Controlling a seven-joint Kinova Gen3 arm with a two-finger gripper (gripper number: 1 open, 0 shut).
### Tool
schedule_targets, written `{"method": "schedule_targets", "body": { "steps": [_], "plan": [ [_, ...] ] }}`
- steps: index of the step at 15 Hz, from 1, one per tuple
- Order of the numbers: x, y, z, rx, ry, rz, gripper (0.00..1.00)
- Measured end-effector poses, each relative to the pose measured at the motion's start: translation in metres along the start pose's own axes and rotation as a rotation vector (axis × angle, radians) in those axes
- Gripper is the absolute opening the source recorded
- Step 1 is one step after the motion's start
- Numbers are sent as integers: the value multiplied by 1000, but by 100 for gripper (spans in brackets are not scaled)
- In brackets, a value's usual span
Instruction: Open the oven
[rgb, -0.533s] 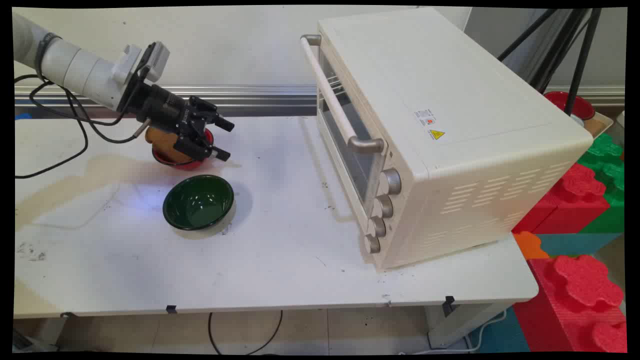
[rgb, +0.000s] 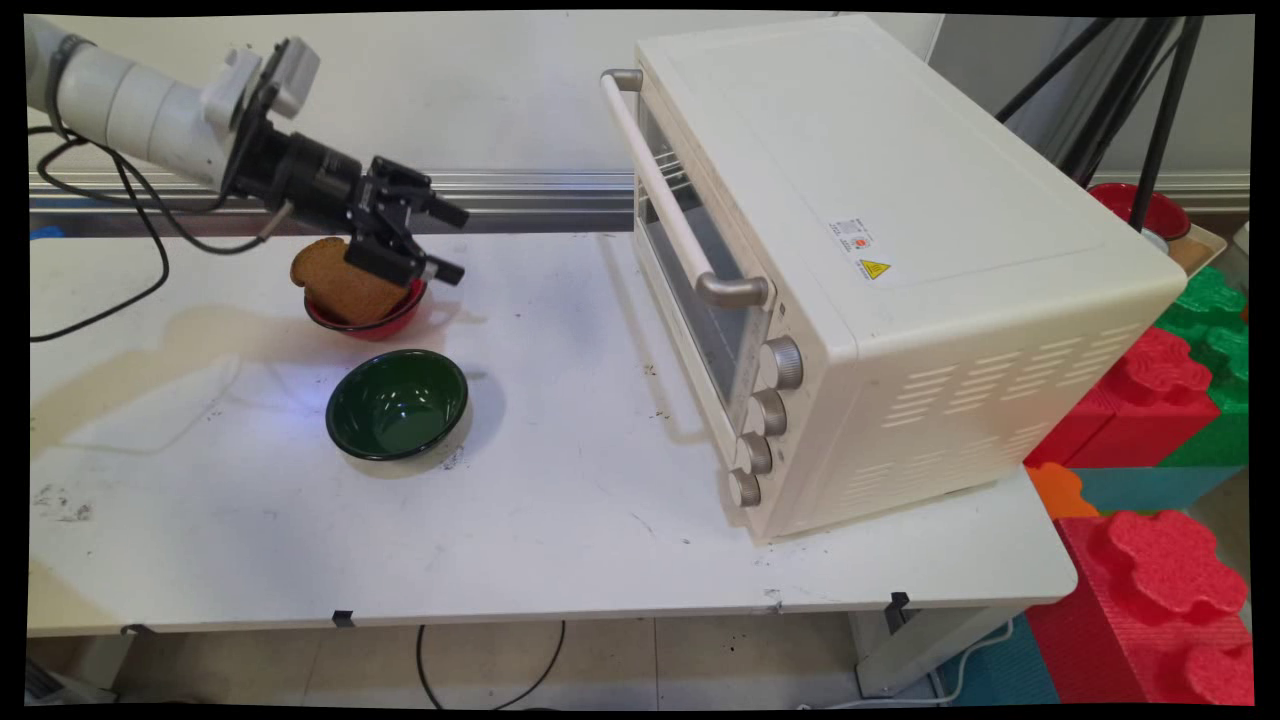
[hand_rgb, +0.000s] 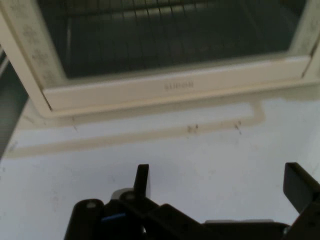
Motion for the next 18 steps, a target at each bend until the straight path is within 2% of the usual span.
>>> {"method": "schedule_targets", "body": {
  "steps": [6, 11, 18],
  "plan": [
    [39, -5, -7, 24, 117, -16, 100],
    [77, -11, 3, 36, 211, -17, 100],
    [112, -16, 22, 45, 282, -5, 100]
  ]
}}
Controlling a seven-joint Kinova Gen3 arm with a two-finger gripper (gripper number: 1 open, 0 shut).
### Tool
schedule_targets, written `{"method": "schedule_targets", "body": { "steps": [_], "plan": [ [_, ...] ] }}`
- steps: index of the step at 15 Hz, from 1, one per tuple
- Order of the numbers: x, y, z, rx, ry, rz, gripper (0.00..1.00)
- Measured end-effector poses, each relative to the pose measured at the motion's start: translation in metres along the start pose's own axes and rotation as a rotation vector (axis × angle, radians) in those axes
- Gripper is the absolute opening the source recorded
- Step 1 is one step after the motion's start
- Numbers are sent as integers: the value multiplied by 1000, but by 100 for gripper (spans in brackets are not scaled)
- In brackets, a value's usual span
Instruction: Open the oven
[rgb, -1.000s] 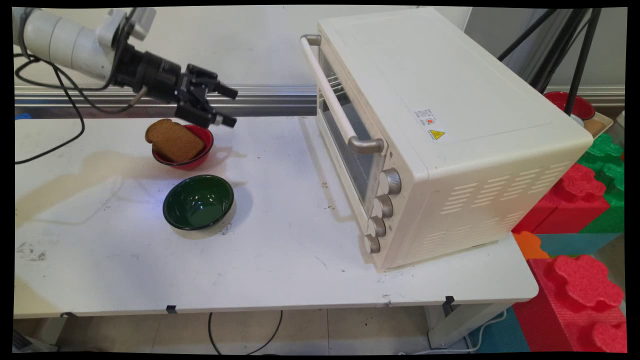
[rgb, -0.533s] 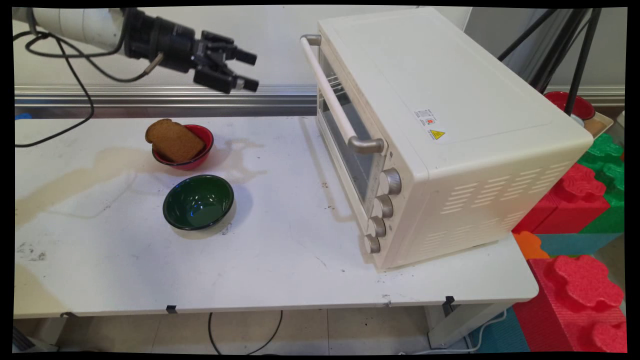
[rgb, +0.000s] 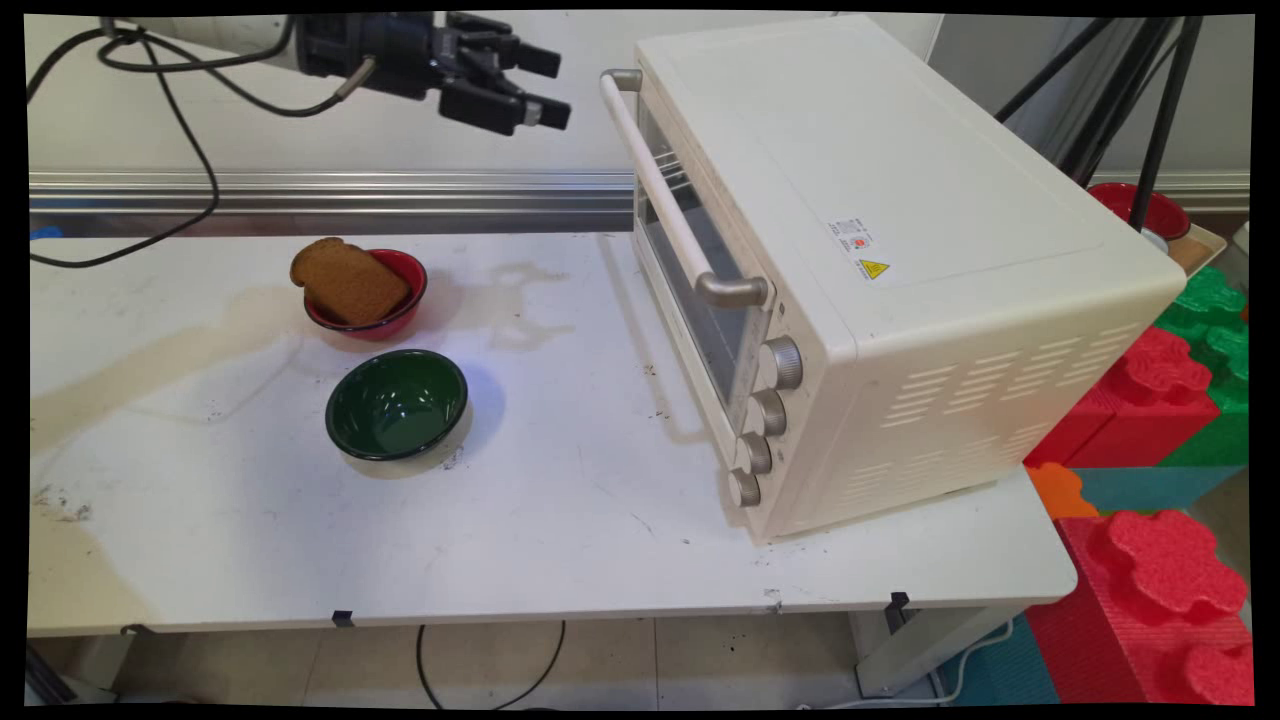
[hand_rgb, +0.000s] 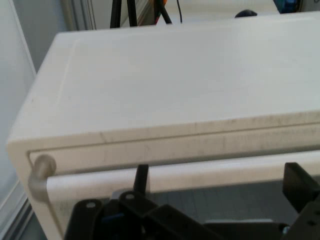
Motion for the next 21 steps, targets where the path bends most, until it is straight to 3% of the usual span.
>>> {"method": "schedule_targets", "body": {
  "steps": [6, 7, 21],
  "plan": [
    [7, -4, 28, 11, 9, 11, 100],
    [7, -4, 31, 12, 9, 11, 0],
    [-7, 0, 72, 1, -34, -36, 0]
  ]
}}
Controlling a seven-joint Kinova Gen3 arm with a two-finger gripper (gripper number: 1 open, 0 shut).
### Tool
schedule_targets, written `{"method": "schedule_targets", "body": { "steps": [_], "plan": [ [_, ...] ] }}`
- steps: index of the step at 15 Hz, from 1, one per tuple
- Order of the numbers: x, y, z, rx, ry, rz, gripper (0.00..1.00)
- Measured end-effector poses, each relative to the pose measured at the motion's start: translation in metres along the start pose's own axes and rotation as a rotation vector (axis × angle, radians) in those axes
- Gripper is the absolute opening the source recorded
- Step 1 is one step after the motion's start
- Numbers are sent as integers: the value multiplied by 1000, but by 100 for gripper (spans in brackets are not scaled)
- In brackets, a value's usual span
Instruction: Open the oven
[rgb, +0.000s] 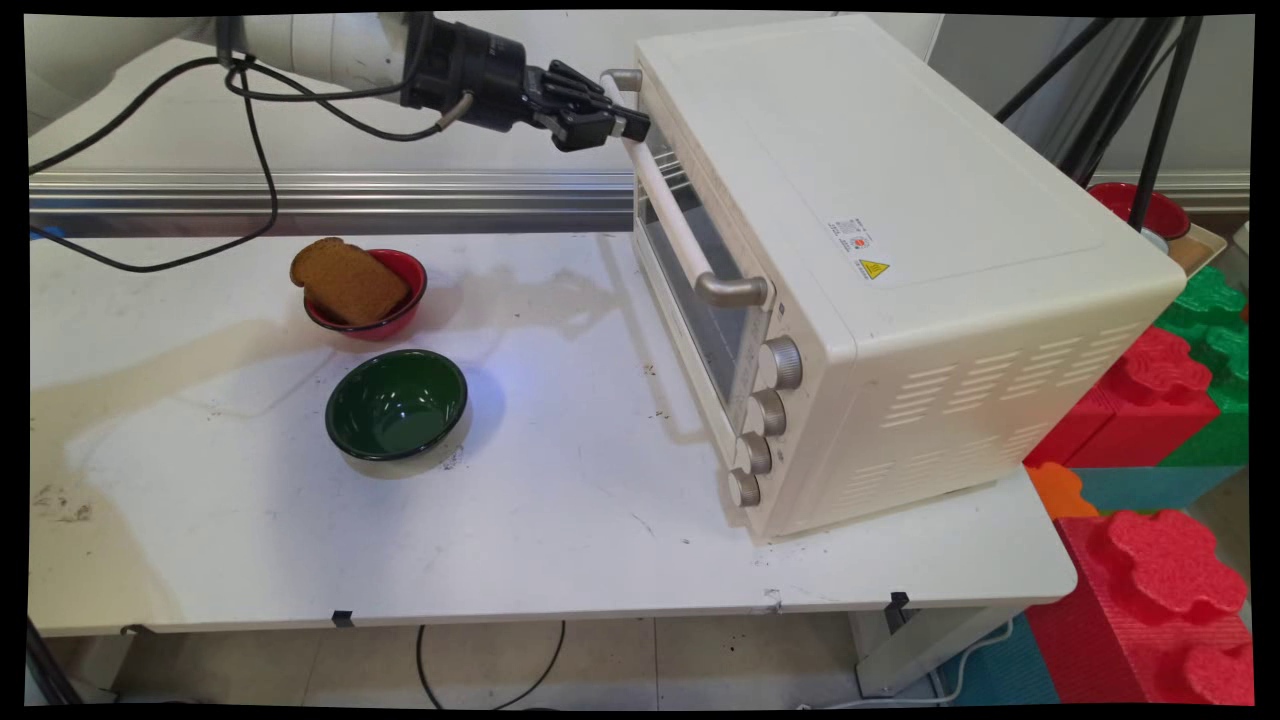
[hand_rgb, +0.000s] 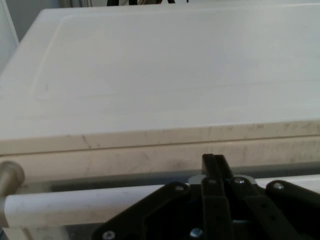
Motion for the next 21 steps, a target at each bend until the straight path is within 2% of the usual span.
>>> {"method": "schedule_targets", "body": {
  "steps": [8, 21],
  "plan": [
    [-10, -3, 3, 7, -41, 1, 0],
    [-25, -6, -38, -11, -122, 32, 0]
  ]
}}
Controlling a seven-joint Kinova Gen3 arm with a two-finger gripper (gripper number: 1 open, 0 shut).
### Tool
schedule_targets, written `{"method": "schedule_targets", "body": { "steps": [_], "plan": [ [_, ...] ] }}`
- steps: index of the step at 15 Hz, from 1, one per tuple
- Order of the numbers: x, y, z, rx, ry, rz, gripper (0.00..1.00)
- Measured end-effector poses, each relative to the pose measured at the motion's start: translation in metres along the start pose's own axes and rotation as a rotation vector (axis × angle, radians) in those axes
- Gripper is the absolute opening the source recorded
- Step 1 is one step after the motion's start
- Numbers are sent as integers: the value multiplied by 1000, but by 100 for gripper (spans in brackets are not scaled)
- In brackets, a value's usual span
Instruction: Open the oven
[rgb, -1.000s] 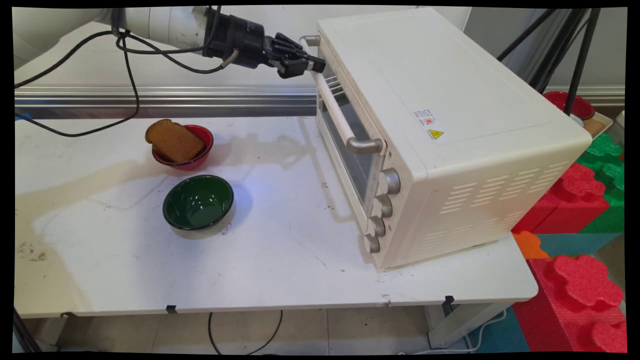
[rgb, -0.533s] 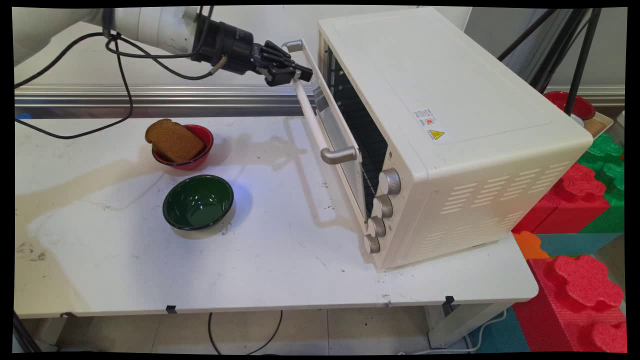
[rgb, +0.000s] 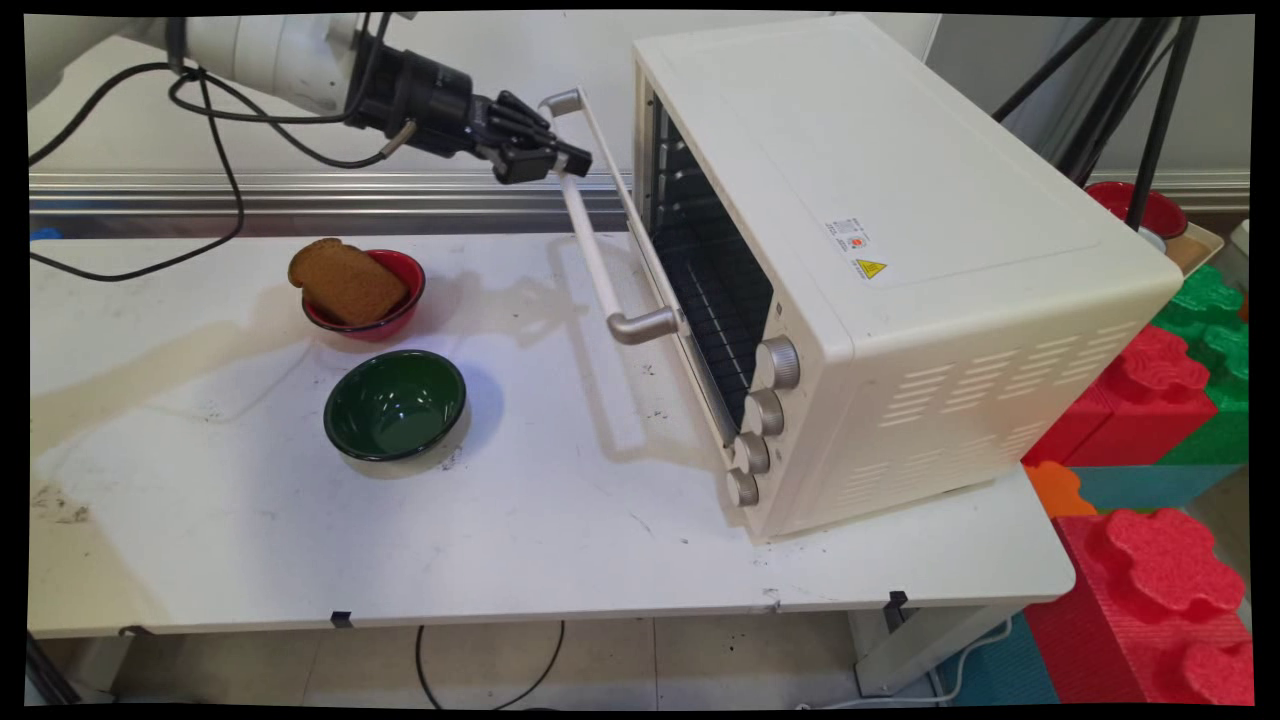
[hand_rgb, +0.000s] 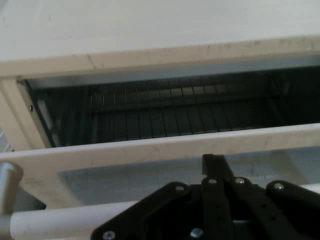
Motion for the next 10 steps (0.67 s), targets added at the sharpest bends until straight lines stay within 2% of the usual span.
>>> {"method": "schedule_targets", "body": {
  "steps": [10],
  "plan": [
    [-30, 1, -29, -4, -92, 7, 0]
  ]
}}
